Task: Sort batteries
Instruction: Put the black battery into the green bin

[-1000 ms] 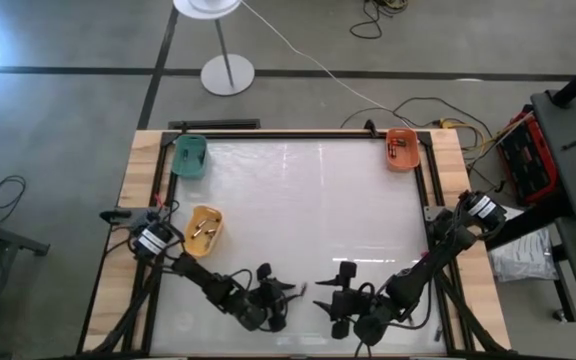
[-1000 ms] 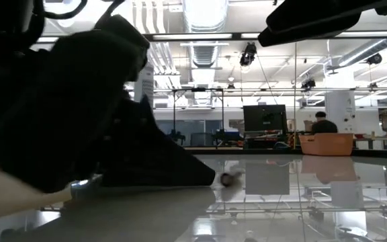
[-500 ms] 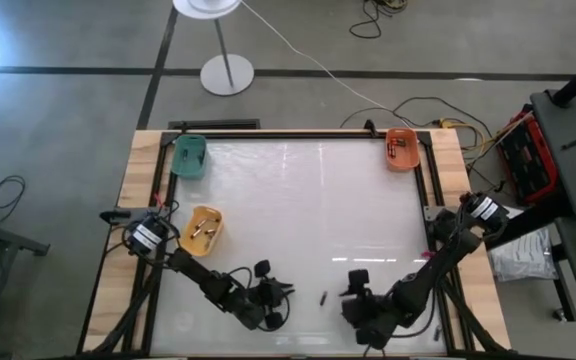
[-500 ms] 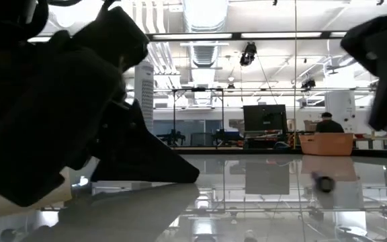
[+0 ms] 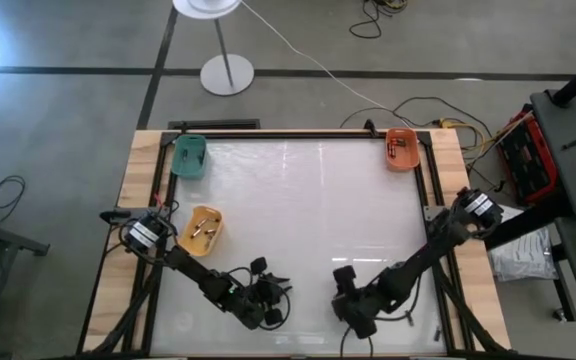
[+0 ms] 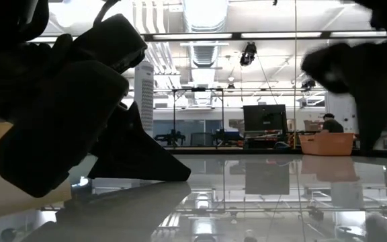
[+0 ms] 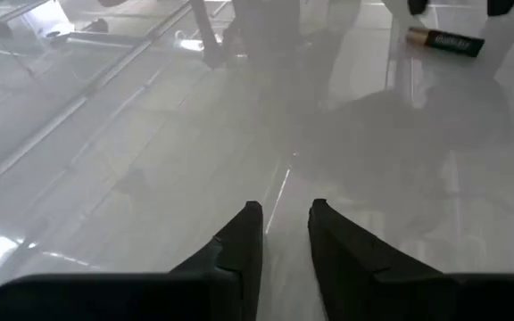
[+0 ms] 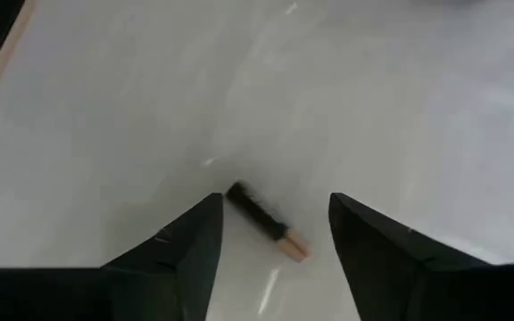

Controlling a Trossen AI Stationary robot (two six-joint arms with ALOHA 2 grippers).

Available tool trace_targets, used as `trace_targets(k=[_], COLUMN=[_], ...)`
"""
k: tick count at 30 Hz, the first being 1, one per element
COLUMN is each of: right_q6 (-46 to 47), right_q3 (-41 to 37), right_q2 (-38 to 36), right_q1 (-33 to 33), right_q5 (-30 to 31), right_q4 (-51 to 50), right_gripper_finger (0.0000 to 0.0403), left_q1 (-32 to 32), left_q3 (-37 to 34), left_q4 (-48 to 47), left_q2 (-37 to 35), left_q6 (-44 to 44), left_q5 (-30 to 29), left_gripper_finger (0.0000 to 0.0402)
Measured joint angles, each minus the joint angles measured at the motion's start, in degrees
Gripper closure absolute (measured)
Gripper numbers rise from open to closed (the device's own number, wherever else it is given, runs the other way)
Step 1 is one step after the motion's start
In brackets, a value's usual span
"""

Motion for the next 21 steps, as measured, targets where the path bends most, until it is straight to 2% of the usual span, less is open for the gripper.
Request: trace_targets(k=[4,16,21], right_q6=[1.4,2.4,4.8], right_q3=[-0.2,-0.2,-0.1], right_q2=[1.7,8.7,10.6], right_q1=[-1.5,-2.6,-2.8], right_q5=[-8.2,-8.9,-8.7], right_q4=[-2.6,0.7,0.9], right_gripper_finger=[0.0239,0.0374,0.0381], left_q1=[-0.2,-0.5,-0.9], left_q3=[0.0,0.1,0.0], left_q4=[-0.1,-0.5,2.8], left_q2=[0.0,-0.5,-2.3], left_q6=[0.0,0.4,2.3], left_q5=[-0.1,-0.2,0.0], left_gripper_finger=[0.0318,0.0308,0.0308])
